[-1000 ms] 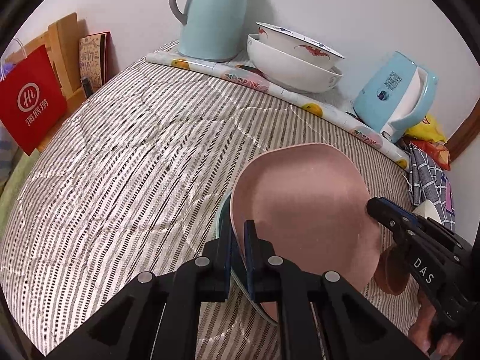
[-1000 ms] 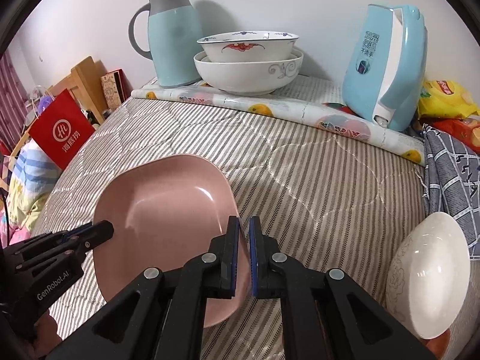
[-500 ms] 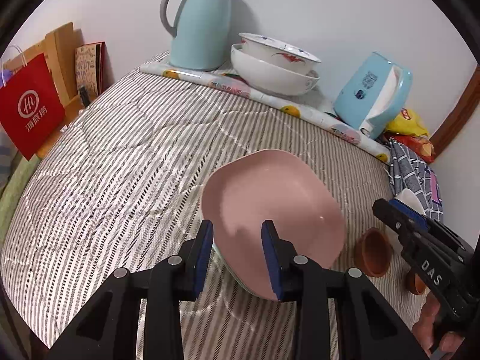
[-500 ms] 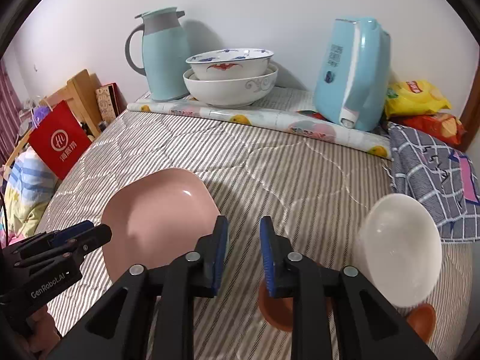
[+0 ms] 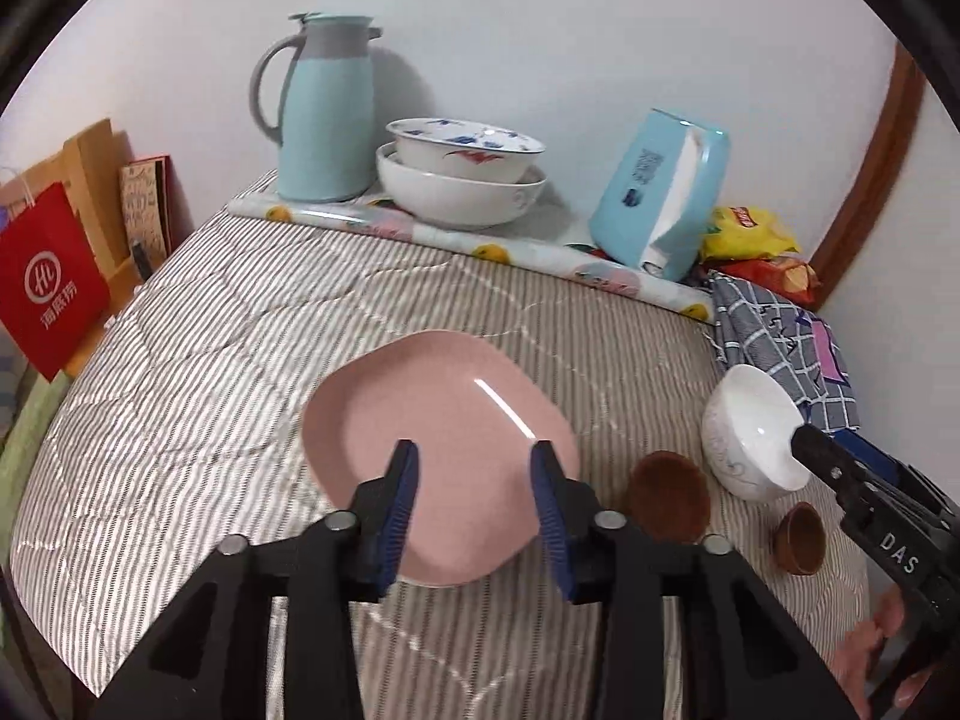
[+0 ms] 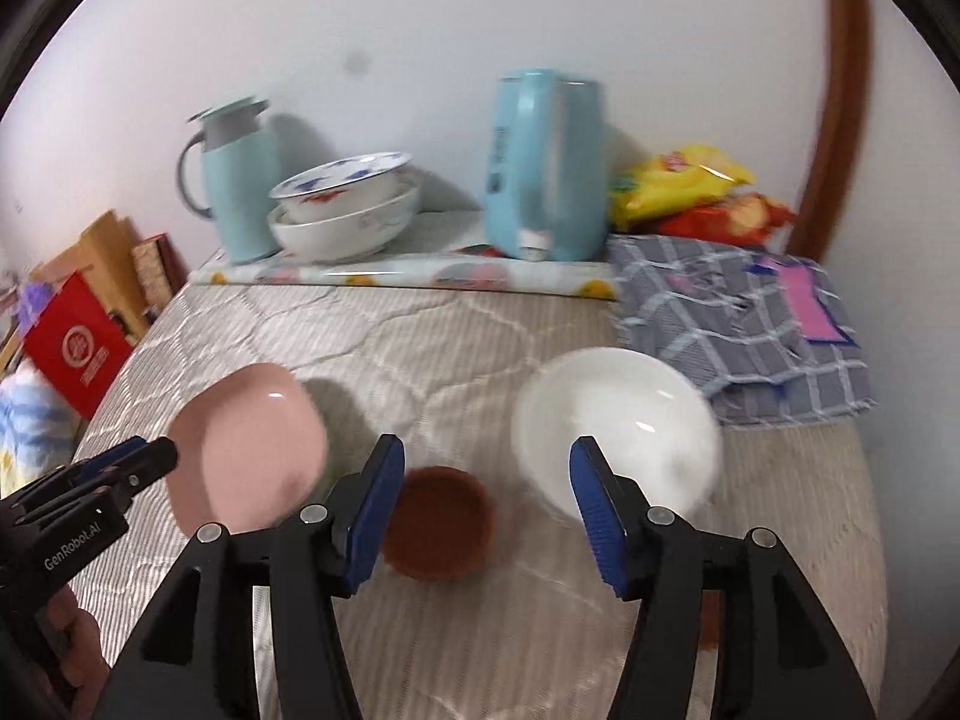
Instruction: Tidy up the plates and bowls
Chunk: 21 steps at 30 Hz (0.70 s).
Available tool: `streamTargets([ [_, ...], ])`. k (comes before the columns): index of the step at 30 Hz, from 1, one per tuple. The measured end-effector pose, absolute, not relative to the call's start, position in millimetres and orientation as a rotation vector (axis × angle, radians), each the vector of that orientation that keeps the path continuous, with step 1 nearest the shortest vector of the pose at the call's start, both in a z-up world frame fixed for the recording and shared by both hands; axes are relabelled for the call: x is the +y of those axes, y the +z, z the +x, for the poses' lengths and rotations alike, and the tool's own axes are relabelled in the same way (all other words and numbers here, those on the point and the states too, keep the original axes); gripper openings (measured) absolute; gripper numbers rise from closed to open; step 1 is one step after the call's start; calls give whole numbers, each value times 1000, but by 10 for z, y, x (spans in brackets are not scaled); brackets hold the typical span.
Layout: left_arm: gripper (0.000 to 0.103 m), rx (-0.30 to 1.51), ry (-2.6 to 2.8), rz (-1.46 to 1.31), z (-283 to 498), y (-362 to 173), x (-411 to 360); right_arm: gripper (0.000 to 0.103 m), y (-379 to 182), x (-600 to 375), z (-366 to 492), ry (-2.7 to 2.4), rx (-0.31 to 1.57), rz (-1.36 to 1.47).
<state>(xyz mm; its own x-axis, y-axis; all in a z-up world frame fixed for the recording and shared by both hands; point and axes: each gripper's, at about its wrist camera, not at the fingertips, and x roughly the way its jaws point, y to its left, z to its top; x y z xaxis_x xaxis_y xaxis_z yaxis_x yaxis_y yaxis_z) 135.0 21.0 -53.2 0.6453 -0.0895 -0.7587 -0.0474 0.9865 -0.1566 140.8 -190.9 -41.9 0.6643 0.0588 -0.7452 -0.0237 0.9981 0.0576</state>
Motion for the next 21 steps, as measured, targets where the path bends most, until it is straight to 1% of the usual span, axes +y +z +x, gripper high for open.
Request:
streamTargets([
  [2,40,856,-39,-167,1327,-507,105,59,-390,-2071,1346,21,843,70],
  [5,44,849,-57,-160,1307,-500,-69,59,-378,-2290,1244,-6,858,102],
  [10,44,878,-103,-128,1309,-556,-358,59,-434,-2629,1061,-85,870,88],
  [14,44,933,-132,-131,1334,-705,-528,59,-524,-2870,929,-120,885,104],
  [21,44,977,-111,-130,1360,-915,-673,59,-714,-3181,807,-164,904,135],
])
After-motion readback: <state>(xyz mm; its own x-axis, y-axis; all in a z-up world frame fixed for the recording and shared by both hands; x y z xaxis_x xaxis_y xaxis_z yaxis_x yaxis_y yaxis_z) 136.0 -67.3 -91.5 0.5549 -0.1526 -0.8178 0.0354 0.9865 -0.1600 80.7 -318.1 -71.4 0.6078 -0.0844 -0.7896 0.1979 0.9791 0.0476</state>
